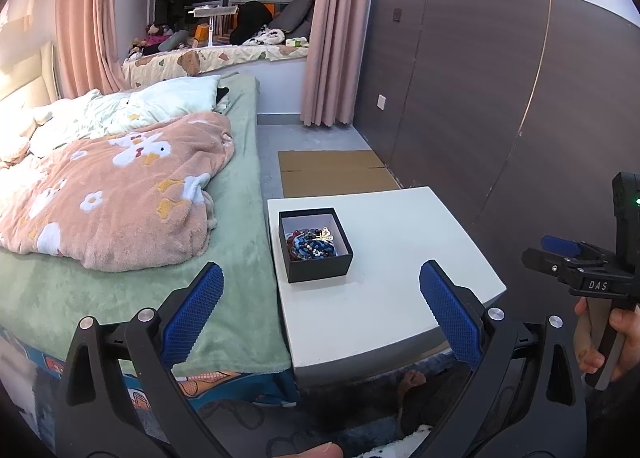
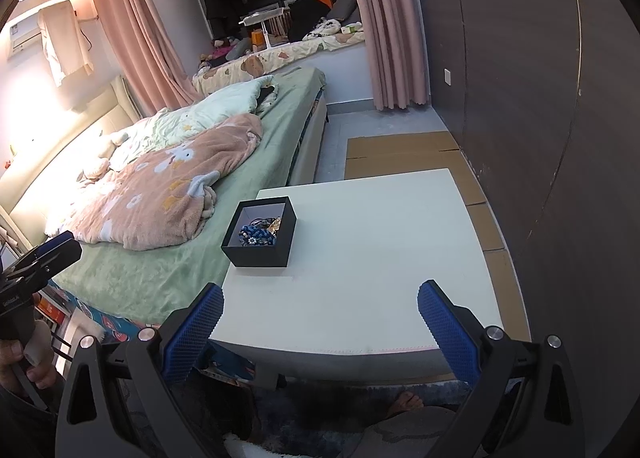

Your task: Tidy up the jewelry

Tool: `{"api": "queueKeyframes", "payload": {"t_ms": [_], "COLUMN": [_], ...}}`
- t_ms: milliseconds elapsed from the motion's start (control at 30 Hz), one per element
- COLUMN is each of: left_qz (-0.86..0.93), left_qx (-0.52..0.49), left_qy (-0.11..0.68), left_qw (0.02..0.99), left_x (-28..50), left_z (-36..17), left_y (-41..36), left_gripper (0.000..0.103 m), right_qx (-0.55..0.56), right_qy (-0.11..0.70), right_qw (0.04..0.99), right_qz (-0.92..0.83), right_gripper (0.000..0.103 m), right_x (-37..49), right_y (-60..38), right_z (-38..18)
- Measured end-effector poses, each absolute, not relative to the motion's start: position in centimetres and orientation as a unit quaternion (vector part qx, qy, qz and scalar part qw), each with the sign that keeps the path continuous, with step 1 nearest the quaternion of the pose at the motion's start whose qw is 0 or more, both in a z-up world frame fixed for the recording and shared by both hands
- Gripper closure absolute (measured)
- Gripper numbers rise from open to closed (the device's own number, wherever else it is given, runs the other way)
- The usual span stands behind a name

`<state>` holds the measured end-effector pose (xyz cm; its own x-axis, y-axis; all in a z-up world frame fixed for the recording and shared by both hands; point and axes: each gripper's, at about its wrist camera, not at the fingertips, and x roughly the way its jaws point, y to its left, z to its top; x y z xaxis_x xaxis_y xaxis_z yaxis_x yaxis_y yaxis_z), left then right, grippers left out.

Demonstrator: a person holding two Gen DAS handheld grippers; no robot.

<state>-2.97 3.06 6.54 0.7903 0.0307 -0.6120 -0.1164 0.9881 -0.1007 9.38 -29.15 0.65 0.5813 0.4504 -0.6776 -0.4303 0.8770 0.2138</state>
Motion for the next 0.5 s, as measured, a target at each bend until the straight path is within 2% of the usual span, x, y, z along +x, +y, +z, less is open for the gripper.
{"api": "queueKeyframes", "payload": {"t_ms": [500], "left_qz": [0.047], "left_qx": [-0.068], "left_qy": [0.310], "left_qw": [0.947], "left_x": [-3.49], "left_z": [6.95], "left_y": [3.01], "left_gripper": [0.005], "right_qx": [0.012], "right_qy": [0.383], "right_qw": [0.890], "right_qz": [0.247], "right_gripper": [0.008], "right_x": [8.91], "right_y": [-29.00], "right_z": [0.65]}}
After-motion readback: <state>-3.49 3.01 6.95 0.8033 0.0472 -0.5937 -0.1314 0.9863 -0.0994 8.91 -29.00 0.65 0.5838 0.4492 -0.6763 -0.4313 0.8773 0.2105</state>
